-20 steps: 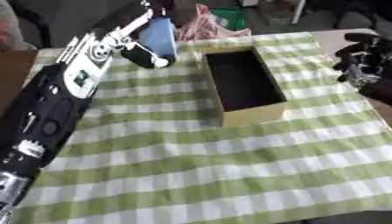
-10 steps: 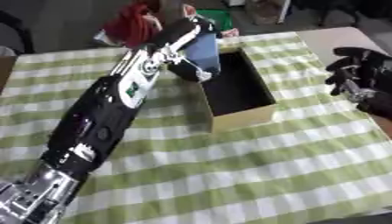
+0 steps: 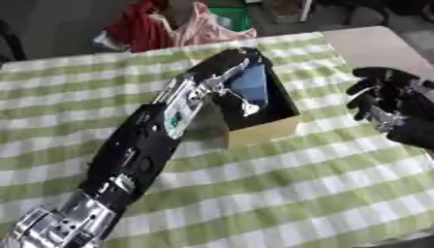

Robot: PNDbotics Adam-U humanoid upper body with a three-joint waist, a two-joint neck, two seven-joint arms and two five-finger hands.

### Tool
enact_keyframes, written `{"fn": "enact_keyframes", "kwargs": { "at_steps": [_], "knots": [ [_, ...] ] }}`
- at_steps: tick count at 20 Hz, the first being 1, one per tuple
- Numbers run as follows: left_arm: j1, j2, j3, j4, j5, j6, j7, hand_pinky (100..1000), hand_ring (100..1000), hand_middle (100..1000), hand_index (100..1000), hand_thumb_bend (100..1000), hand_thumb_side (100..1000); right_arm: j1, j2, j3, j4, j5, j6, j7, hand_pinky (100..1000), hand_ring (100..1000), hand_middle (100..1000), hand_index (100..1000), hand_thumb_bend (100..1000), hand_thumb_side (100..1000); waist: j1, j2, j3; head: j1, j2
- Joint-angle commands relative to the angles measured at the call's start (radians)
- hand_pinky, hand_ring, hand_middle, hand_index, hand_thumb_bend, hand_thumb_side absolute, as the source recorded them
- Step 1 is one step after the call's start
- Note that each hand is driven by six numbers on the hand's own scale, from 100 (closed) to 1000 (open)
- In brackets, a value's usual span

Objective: Pick up objects on the table and place them in the box.

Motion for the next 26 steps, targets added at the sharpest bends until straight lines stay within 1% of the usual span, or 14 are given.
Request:
{"fn": "enact_keyframes", "kwargs": {
  "at_steps": [1,2,4,8,10,12,13,14,15,16,19,21,23,26],
  "knots": [
    [-0.016,0.002,0.001,-0.019,-0.026,-0.02,0.009,770,859,887,913,966,574,-0.014,-0.012,-0.006,-0.011,0.006,-0.002,0.003,555,651,668,881,100,308,-0.004,-0.015,-0.001,0.001,-0.005],
    [-0.016,0.003,0.0,-0.024,-0.03,-0.023,0.009,783,866,899,924,994,601,-0.012,-0.013,-0.007,-0.01,0.006,-0.002,0.003,555,651,668,881,100,307,-0.003,-0.016,0.001,0.001,-0.004],
    [-0.016,0.005,-0.003,-0.035,-0.033,-0.027,0.009,802,881,919,940,1000,632,-0.01,-0.014,-0.009,-0.008,0.007,-0.002,0.001,555,651,668,881,100,307,-0.003,-0.018,0.004,0.002,-0.003],
    [-0.015,0.01,-0.006,-0.051,-0.019,-0.024,-0.001,817,892,935,957,1000,648,-0.006,-0.015,-0.009,-0.006,0.008,-0.003,0.0,555,651,668,881,100,308,-0.002,-0.023,0.01,0.002,-0.009],
    [-0.014,0.016,-0.006,-0.065,0.0,-0.016,0.006,805,885,926,949,993,648,-0.003,-0.017,-0.011,-0.004,0.008,-0.004,-0.001,555,651,668,882,100,308,-0.003,-0.026,0.016,0.0,-0.013],
    [-0.014,0.03,-0.009,-0.093,0.034,-0.005,0.018,772,850,884,923,967,644,0.003,-0.02,-0.014,-0.003,0.009,-0.005,-0.003,555,651,669,882,100,308,-0.004,-0.03,0.027,-0.004,-0.014],
    [-0.012,0.04,-0.01,-0.116,0.068,0.001,0.028,743,816,847,904,911,662,0.006,-0.023,-0.017,-0.002,0.01,-0.005,-0.006,555,651,669,882,100,307,-0.004,-0.033,0.036,-0.008,-0.013],
    [-0.007,0.056,-0.012,-0.143,0.116,0.011,0.039,716,788,820,890,830,669,0.01,-0.027,-0.02,-0.001,0.011,-0.007,-0.01,555,652,669,883,100,307,-0.004,-0.035,0.046,-0.013,-0.011],
    [0.0,0.072,-0.016,-0.173,0.169,0.028,0.048,701,772,806,884,766,672,0.014,-0.03,-0.025,-0.001,0.012,-0.008,-0.014,555,652,669,883,100,306,-0.004,-0.037,0.056,-0.018,-0.009],
    [0.012,0.093,-0.019,-0.211,0.234,0.051,0.057,684,757,791,875,674,652,0.019,-0.034,-0.031,-0.002,0.013,-0.01,-0.02,555,652,670,884,100,306,-0.004,-0.039,0.07,-0.024,-0.006],
    [0.056,0.179,-0.025,-0.359,0.423,0.14,0.076,650,730,765,858,488,550,0.03,-0.045,-0.049,-0.005,0.014,-0.015,-0.042,555,655,673,887,100,304,-0.004,-0.043,0.104,-0.04,0.003],
    [0.104,0.246,-0.006,-0.465,0.537,0.206,0.1,638,720,758,852,428,528,0.041,-0.053,-0.066,-0.009,0.012,-0.019,-0.065,555,657,676,889,100,302,-0.005,-0.046,0.13,-0.054,0.008],
    [0.156,0.3,0.022,-0.555,0.626,0.264,0.129,631,715,755,851,407,523,0.052,-0.059,-0.085,-0.014,0.006,-0.022,-0.097,554,658,678,889,100,300,-0.007,-0.05,0.155,-0.065,0.012],
    [0.255,0.365,0.087,-0.669,0.728,0.32,0.192,618,710,745,841,371,504,0.065,-0.063,-0.116,-0.023,-0.005,-0.026,-0.157,555,668,687,889,100,291,-0.009,-0.057,0.19,-0.077,0.017]
  ]
}}
